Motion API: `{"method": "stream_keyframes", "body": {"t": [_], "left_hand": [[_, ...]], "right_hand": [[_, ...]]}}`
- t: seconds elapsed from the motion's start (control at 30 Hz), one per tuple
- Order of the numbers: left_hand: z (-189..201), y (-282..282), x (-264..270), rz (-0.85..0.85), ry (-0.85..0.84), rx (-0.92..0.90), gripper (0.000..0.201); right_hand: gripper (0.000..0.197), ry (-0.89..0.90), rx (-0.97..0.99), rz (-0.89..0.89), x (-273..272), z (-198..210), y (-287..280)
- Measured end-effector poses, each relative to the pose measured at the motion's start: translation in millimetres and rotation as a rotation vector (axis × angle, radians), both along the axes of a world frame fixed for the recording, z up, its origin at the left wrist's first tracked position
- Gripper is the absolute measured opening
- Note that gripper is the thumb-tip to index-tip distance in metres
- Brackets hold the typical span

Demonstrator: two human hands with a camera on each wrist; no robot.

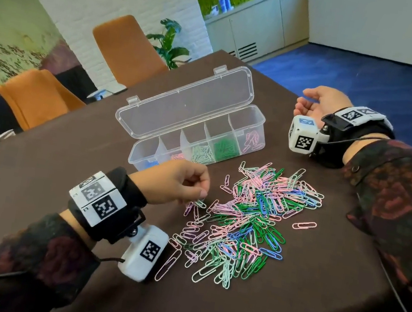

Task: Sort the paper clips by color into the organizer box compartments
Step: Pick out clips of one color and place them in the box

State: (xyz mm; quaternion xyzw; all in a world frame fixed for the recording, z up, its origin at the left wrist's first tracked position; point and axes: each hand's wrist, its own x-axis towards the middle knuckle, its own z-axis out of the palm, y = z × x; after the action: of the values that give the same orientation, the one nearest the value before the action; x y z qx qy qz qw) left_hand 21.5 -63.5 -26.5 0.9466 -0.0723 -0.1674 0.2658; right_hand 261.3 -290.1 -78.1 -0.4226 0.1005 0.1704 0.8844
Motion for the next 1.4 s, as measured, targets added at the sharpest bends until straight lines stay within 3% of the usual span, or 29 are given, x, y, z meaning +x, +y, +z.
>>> {"method": "stream_keyframes", "body": {"t": [0.2,0.27,0.37,0.47,0.73,1.13,1.27,1.4], "left_hand": [[4,-3,-2,-0.002,0.056,-0.116,0.008],[9,-5,-6,-0.024,0.1,-0.122,0.015],[15,-9,-11,-0.095,0.134,0.074,0.013],[12,-13,-12,-0.131,-0.054,0.353,0.004],[-10,-37,-13,-0.155,-0.162,0.552,0.012],[-10,-47,-2,-0.196,-0.187,0.487,0.021],[-11,-50,3,-0.187,-0.167,0.478,0.013],[-11,-54,10,-0.15,-0.147,0.501,0.016]], "right_hand": [[0.01,0.013,0.004,0.005,1,0,0],[0.009,0.017,0.004,0.008,1,0,0],[0.014,0.021,0.001,0.013,0,0,0],[0.014,0.017,-0.004,0.007,-1,0,0],[0.012,0.023,0.024,-0.004,-2,0,0],[0.015,0.039,0.032,-0.007,-2,1,0],[0.01,0.044,0.037,-0.018,-3,2,1],[0.018,0.039,0.026,-0.012,-2,0,1]]}}
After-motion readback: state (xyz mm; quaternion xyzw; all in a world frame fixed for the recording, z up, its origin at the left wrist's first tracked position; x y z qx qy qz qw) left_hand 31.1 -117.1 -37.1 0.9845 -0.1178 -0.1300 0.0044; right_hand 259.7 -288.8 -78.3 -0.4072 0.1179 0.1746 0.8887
